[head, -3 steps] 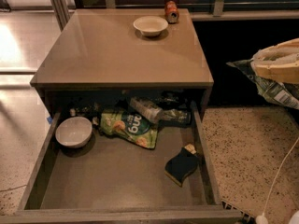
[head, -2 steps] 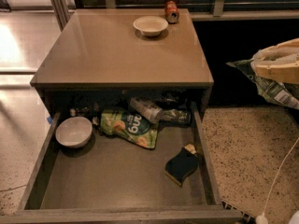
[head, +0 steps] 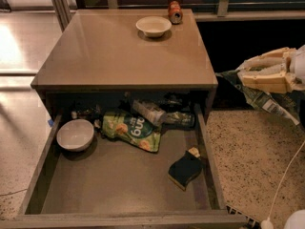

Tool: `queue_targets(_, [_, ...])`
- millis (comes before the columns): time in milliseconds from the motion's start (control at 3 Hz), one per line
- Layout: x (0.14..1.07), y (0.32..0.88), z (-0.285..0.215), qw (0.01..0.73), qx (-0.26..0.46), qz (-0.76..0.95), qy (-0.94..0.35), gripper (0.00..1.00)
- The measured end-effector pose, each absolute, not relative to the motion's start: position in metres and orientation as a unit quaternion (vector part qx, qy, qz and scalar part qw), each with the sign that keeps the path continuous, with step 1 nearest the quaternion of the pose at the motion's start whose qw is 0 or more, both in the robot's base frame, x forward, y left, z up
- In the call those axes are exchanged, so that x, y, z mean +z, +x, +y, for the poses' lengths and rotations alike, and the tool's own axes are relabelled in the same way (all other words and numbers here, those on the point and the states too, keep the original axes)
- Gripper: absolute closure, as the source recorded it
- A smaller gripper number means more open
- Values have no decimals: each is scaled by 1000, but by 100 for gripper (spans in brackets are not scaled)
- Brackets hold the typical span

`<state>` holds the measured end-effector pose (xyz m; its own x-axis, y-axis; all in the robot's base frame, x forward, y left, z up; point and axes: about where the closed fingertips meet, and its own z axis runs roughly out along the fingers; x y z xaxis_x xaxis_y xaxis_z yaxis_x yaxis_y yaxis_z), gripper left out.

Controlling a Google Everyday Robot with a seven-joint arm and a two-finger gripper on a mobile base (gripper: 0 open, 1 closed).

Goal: Place green jalapeno chip bag into top drawer

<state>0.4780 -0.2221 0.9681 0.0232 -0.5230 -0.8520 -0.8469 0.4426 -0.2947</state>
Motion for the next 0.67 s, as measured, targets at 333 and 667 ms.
queue_targets(333, [956, 473, -203, 508, 188, 668, -511, 100])
queue_targets(667, [944, 467, -187, 504, 211, 657, -519, 100])
